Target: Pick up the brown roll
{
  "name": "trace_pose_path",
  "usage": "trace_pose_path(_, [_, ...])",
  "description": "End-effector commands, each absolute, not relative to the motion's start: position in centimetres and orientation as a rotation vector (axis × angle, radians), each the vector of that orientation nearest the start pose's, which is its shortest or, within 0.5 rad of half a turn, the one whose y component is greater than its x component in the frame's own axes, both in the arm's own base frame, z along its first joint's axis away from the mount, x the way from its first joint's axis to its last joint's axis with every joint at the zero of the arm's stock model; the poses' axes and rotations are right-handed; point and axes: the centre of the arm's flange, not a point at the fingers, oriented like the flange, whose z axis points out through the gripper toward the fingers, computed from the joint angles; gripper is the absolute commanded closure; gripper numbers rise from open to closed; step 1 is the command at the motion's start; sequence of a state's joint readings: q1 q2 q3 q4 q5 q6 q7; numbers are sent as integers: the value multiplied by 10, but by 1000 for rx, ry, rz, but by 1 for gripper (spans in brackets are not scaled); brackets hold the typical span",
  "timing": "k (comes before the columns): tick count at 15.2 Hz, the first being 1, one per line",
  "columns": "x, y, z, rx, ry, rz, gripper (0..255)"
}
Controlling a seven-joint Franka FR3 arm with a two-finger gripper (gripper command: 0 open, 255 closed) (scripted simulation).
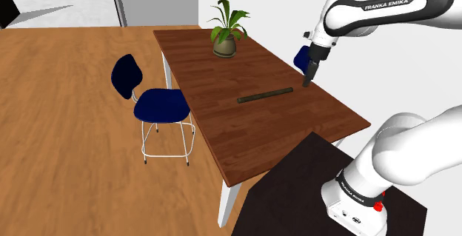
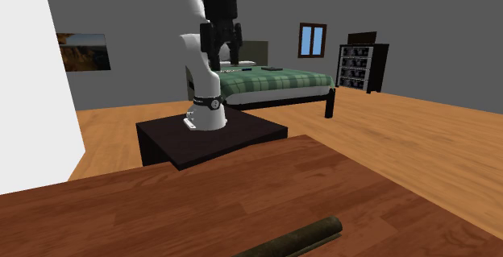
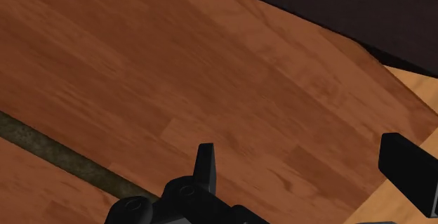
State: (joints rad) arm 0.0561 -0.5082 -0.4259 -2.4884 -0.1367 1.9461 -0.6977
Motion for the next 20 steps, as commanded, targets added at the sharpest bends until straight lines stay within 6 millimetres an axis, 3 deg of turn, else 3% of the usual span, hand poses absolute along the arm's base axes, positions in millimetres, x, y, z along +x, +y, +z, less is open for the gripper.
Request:
trace_pose_path(1, [374, -174, 426, -2950, -751, 33, 0])
trace_pose_path(11, [446, -245, 343, -2823, -1157, 40, 0])
trace_pose_path(20, [527, -289, 268, -2662, -1505, 46, 0])
